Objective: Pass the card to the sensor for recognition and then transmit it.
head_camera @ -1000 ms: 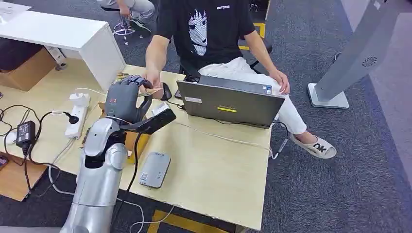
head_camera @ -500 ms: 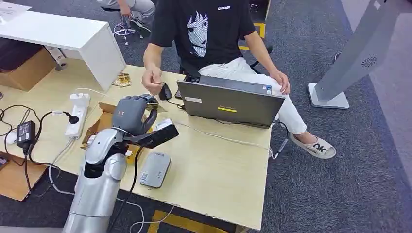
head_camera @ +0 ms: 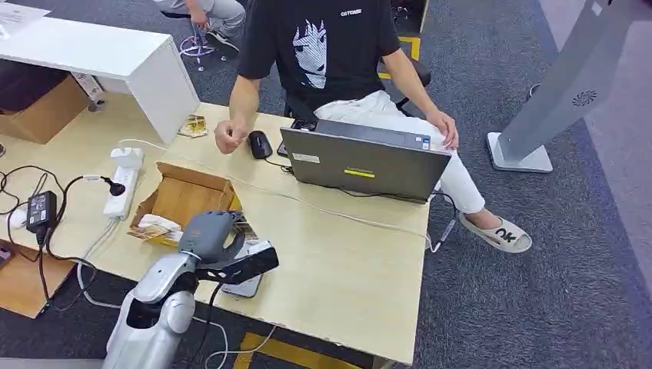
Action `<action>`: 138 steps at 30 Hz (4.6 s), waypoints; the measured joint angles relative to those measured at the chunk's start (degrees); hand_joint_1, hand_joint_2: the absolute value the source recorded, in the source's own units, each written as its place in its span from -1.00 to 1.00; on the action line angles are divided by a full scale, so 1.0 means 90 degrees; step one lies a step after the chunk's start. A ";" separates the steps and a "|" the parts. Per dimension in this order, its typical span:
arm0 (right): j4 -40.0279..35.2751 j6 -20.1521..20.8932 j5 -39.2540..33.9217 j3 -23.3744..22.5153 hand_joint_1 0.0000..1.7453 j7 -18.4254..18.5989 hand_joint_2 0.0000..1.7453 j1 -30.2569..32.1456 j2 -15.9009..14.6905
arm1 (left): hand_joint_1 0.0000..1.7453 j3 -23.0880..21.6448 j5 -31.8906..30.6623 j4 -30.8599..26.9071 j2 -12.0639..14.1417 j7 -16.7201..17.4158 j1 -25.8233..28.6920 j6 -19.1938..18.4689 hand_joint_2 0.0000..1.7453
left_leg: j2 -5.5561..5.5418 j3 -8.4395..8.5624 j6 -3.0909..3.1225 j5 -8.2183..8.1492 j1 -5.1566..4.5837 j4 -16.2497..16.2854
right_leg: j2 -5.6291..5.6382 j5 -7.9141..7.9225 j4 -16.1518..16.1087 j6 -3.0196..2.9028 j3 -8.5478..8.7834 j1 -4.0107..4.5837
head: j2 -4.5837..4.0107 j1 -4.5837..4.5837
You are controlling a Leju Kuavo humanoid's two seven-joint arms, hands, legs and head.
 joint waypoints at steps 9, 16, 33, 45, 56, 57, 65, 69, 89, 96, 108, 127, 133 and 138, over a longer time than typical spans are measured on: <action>-0.0080 0.0058 0.0068 0.0000 -1.00 0.0019 1.00 0.0018 0.0000 | 1.00 0.0002 -0.0228 0.0039 0.0005 0.0012 0.0314 0.0053 1.00 | 0.0000 0.0000 0.0000 0.0000 0.0000 0.0000 | 0.0000 0.0000 0.0000 0.0000 0.0000 0.0000 | 0.0000 0.0000; -0.0117 0.0085 -0.0007 0.0005 -1.00 0.0061 1.00 0.0034 0.0000 | 1.00 0.0024 -0.0345 0.0109 0.0002 0.0015 0.0334 0.0114 1.00 | -0.0001 0.0000 0.0000 0.0000 0.0000 0.0000 | -0.0001 0.0000 0.0000 0.0000 0.0000 0.0000 | 0.0000 0.0000; -0.0197 0.0114 -0.0041 0.0022 -1.00 0.0136 1.00 0.0088 0.0000 | 1.00 0.0282 -0.0804 0.0600 -0.0012 0.0015 0.0430 0.0250 1.00 | -0.0002 0.0000 0.0000 0.0000 0.0000 0.0000 | -0.0002 0.0000 0.0000 0.0000 0.0001 0.0000 | 0.0000 0.0002; -0.0277 0.0143 -0.0034 0.0039 -1.00 0.0194 1.00 0.0134 0.0000 | 1.00 0.0464 -0.0588 0.0578 -0.0102 -0.0136 0.0401 0.0376 1.00 | -0.0006 0.0005 0.0001 0.0001 0.0001 0.0000 | -0.0005 0.0000 0.0000 0.0000 -0.0008 0.0000 | 0.0000 0.0000; -0.0505 0.0068 -0.0032 0.0211 -1.00 0.0272 1.00 0.0282 0.0000 | 1.00 0.0804 -0.0498 0.0044 0.0010 -0.0053 -0.1149 0.0573 1.00 | -0.0015 0.0002 0.0001 0.0011 0.0001 0.0000 | -0.0016 0.0005 0.0003 0.0000 0.0007 0.0001 | 0.0000 0.0000; -0.0522 0.0068 -0.0032 0.0221 -1.00 0.0260 1.00 0.0292 0.0000 | 1.00 0.0806 -0.0520 0.0017 0.0022 -0.0049 -0.1288 0.0595 1.00 | -0.0016 0.0001 0.0001 0.0011 0.0001 0.0000 | -0.0016 0.0005 0.0003 0.0000 0.0007 0.0001 | 0.0000 0.0002; -0.0561 0.0066 -0.0032 0.0316 -1.00 0.0250 1.00 0.0332 0.0000 | 1.00 0.0809 -0.0546 -0.0039 0.0068 -0.0039 -0.1665 0.0619 1.00 | -0.0015 0.0000 0.0001 0.0010 0.0000 0.0000 | -0.0014 0.0004 0.0002 0.0000 0.0005 0.0001 | 0.0000 0.0000; -0.0580 0.0065 -0.0032 0.0321 -1.00 0.0250 1.00 0.0339 0.0000 | 1.00 0.0809 -0.0546 -0.0041 0.0068 -0.0039 -0.1681 0.0624 1.00 | -0.0014 0.0000 0.0001 0.0010 0.0000 0.0000 | -0.0014 0.0004 0.0002 0.0000 0.0003 0.0001 | 0.0000 0.0000; -0.0712 -0.0372 -0.0495 0.0840 -1.00 0.0394 1.00 0.0488 0.0000 | -1.00 0.1188 -0.0554 -0.0155 0.0139 0.0262 -0.2456 0.1214 1.00 | -0.0013 -0.0004 0.0001 0.0010 0.0001 0.0000 | -0.0012 0.0003 0.0003 0.0000 0.0000 0.0001 | 0.0000 0.0000; -0.0699 -0.0243 -0.0362 0.0845 -1.00 0.0170 1.00 0.0484 0.0000 | -1.00 0.1367 0.0103 -0.0315 -0.0058 0.0145 -0.2269 0.1212 1.00 | -0.0011 -0.0005 0.0001 0.0010 -0.0001 0.0000 | -0.0009 0.0004 0.0003 0.0001 0.0002 0.0000 | 0.0000 0.0000; -0.0291 0.0265 0.0500 0.0382 -1.00 -0.1134 1.00 0.0129 0.0000 | -1.00 0.1877 0.0378 -0.1528 -0.0435 -0.0461 -0.0350 0.1345 1.00 | -0.0009 -0.0014 0.0004 0.0005 -0.0001 -0.0001 | -0.0007 -0.0001 0.0000 0.0001 -0.0008 0.0000 | 0.0000 0.0000; -0.0648 -0.0308 -0.0415 0.0311 -1.00 0.0320 1.00 0.0418 0.0000 | -1.00 0.1829 -0.0541 -0.2917 -0.0168 -0.0049 0.1478 0.0498 1.00 | -0.0009 -0.0018 0.0003 -0.0003 -0.0001 -0.0001 | -0.0008 -0.0012 -0.0001 -0.0001 -0.0015 0.0000 | 0.0000 0.0000; -0.0646 -0.0430 -0.0610 0.0420 -1.00 0.0479 1.00 0.0422 0.0000 | -1.00 0.1756 -0.0836 -0.2939 -0.0087 0.0090 0.1662 0.0452 1.00 | -0.0012 -0.0014 0.0000 -0.0004 0.0000 -0.0002 | -0.0012 -0.0014 -0.0001 0.0001 -0.0023 0.0001 | 0.0000 0.0000; -0.0648 -0.0663 -0.0753 0.0595 -1.00 0.0564 1.00 0.0463 0.0000 | -1.00 0.1663 -0.1401 -0.2827 -0.0087 0.0269 0.1628 0.0556 1.00 | -0.0012 -0.0011 0.0003 -0.0002 0.0000 -0.0001 | -0.0012 -0.0011 -0.0001 0.0000 -0.0020 0.0000 | 0.0000 0.0000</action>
